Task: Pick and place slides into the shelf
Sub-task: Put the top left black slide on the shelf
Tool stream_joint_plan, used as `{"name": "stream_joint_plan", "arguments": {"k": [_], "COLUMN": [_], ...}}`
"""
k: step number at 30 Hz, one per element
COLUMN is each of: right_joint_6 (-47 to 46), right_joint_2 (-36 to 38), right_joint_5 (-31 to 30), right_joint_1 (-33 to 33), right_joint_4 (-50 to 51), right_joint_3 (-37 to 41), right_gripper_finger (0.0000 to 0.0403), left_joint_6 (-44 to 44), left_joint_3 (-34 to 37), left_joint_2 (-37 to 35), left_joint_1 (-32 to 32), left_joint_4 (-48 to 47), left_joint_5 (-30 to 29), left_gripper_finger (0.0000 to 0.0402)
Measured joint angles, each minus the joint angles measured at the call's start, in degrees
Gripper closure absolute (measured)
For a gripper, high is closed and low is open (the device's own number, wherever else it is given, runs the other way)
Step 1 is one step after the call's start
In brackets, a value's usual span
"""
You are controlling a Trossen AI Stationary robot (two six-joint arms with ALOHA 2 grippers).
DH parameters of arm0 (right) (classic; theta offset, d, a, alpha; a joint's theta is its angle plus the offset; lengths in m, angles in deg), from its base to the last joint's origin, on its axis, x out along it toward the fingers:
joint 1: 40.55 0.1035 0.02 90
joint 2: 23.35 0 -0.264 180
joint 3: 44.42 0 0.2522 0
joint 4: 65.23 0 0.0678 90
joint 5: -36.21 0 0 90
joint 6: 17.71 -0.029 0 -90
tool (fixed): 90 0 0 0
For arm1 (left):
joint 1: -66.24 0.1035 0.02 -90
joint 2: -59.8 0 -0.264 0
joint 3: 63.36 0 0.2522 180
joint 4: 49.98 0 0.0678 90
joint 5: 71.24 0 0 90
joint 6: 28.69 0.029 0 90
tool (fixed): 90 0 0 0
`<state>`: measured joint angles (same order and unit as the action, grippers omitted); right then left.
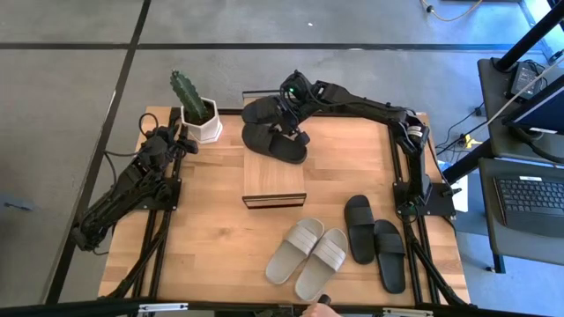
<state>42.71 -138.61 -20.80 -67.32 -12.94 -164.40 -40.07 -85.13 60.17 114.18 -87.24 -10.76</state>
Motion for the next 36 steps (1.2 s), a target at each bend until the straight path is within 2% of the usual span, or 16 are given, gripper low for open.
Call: {"name": "stream_joint_plan", "arguments": {"k": [17,22,27,36], "right_joint_6": [-4.9,-9.1,-10.6,-10.8], "right_joint_2": [2.6,4.6,4.8,4.3], "right_joint_5": [-0.7,0.6,6.1,6.6], "right_joint_1": [0.8,3.2,6.4,11.2], "right_joint_4": [3.3,7.7,13.2,10.5], "right_joint_3": [0.0,0.0,0.0,2.5], "right_gripper_finger": [0.0296,0.0296,0.0296,0.0296], "left_joint_6": [0.0,0.0,0.0,0.0], "left_joint_3": [0.0,0.0,0.0,0.0], "left_joint_2": [0.0,0.0,0.0,0.0], "left_joint_1": [0.0,0.0,0.0,0.0], "left_joint_4": [0.0,0.0,0.0,0.0], "left_joint_5": [0.0,0.0,0.0,0.1], "left_gripper_finger": [0.0254,0.0254,0.0254,0.0254]}}
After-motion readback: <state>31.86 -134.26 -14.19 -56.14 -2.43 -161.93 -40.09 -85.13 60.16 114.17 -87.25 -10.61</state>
